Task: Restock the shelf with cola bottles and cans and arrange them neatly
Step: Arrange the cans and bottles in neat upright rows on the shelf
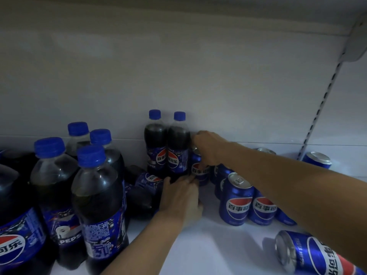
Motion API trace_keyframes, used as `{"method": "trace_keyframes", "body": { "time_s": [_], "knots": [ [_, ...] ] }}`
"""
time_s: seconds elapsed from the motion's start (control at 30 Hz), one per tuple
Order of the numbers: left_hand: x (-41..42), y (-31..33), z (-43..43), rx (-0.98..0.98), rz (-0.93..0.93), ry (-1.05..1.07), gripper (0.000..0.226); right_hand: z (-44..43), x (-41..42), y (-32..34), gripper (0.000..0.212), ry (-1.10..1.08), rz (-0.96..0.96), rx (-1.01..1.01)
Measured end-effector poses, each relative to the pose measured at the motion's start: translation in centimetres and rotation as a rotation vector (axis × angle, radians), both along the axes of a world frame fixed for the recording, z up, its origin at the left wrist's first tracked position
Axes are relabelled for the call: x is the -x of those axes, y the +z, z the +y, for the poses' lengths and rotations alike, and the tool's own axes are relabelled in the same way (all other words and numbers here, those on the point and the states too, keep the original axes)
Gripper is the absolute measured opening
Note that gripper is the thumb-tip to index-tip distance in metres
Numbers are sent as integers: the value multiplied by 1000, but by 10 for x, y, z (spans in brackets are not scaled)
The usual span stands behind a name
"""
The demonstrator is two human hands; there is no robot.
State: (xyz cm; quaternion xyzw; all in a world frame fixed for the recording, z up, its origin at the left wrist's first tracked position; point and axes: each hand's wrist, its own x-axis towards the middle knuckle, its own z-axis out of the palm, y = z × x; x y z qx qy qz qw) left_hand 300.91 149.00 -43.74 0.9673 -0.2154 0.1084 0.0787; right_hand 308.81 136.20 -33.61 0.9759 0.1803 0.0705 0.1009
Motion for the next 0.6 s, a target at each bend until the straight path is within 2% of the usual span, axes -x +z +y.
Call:
{"method": "trace_keyframes", "body": {
  "time_s": [0.3, 0.4, 0.53, 0.6],
  "knots": [
    [-3, 3, 1, -43, 53, -39, 56, -3, 2, 5, 67, -6, 21, 47],
    [0, 6, 1, 9, 53, -33, 46, -12, 13, 11, 67, -3, 1, -74],
    [14, 24, -4, 142, -46, -71, 21, -36, 60, 29, 56, 18, -105, -335],
    [26, 33, -6, 275, -79, -85, 24, -51, 97, 31, 47, 53, -204, -494]
  ]
}}
